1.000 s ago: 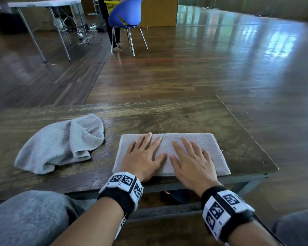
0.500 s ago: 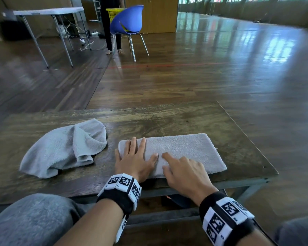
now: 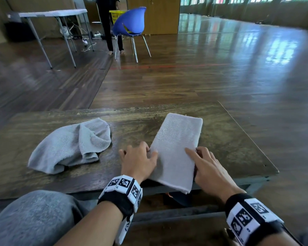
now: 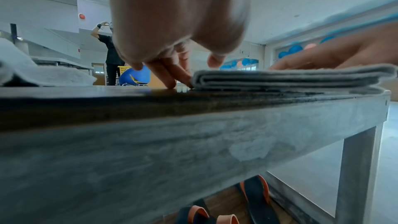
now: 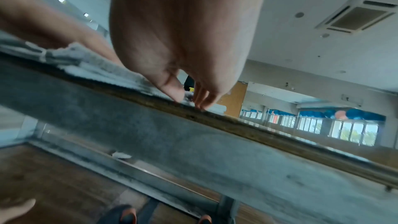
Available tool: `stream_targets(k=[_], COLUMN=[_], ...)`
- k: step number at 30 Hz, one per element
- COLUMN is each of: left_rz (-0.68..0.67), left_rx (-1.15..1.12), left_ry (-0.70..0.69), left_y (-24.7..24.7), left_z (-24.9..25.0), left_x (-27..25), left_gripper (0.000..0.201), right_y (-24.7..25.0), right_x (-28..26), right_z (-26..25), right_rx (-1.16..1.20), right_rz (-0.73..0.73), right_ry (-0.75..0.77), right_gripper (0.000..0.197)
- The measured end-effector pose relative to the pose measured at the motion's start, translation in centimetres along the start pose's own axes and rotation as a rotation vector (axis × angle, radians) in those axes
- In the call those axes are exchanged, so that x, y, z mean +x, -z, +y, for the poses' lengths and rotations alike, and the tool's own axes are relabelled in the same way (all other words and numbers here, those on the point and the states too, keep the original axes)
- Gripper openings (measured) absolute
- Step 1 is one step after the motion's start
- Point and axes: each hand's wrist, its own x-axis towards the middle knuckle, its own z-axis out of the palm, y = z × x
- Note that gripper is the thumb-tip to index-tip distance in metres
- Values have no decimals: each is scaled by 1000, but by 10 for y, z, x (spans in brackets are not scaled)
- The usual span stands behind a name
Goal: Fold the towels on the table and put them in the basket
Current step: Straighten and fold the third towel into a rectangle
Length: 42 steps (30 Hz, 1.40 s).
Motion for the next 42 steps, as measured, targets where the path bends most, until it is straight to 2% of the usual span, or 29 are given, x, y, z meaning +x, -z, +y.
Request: stream_targets(k=[3, 7, 10, 13, 16, 19, 20, 22, 26, 27, 29, 30, 33, 35, 39, 42], left_rz=[-35, -176, -271, -346, -426, -476, -476, -466, -369, -354, -384, -398, -388, -324, -151, -125], left_rx=[-103, -147, -125, -143, -164, -92, -72, -70, -344, -444, -612, -638, -477, -413, -425, -350], left_ry=[-48, -39, -42, -55, -107, -149, -162, -206, -262, -224, -69, 8, 77, 91, 112, 120], left_y=[-1, 6, 16, 25, 32, 39, 38, 37, 32, 31, 30, 28, 19, 13, 3, -5], left_z=[-11, -10, -3, 0, -4, -10, -11, -12, -7, -3, 5, 7, 12, 16, 26, 28], left_x=[-2, -5, -13, -18, -23, -24, -24, -23, -21, -21, -18, -16, -7, -3, 7, 13], left_gripper=[28, 27, 34, 42, 66, 90, 90, 80, 27, 24, 31, 32, 41, 44, 42, 43], right_y=[-1, 3, -1, -6, -1, 10, 13, 19, 29, 30, 31, 33, 36, 35, 39, 33], right_x=[-12, -17, -25, -31, -32, -30, -29, -29, -28, -26, -19, -15, -1, 12, 44, 60], right_z=[9, 20, 22, 18, 17, 14, 12, 7, 3, 5, 8, 9, 10, 15, 19, 18], right_rx=[34, 158, 119, 102, 231, 408, 467, 582, 715, 746, 753, 760, 793, 796, 730, 612], right_rz=[-87, -72, -73, -5, 46, 119, 136, 174, 288, 309, 328, 300, 161, 77, 61, 33], right_ry=[107, 223, 209, 175, 143, 92, 80, 81, 100, 76, 1, -47, -163, -209, -234, -277], right_gripper=[71, 75, 81, 70, 56, 62, 62, 44, 10, 13, 36, 39, 29, 19, 4, 7])
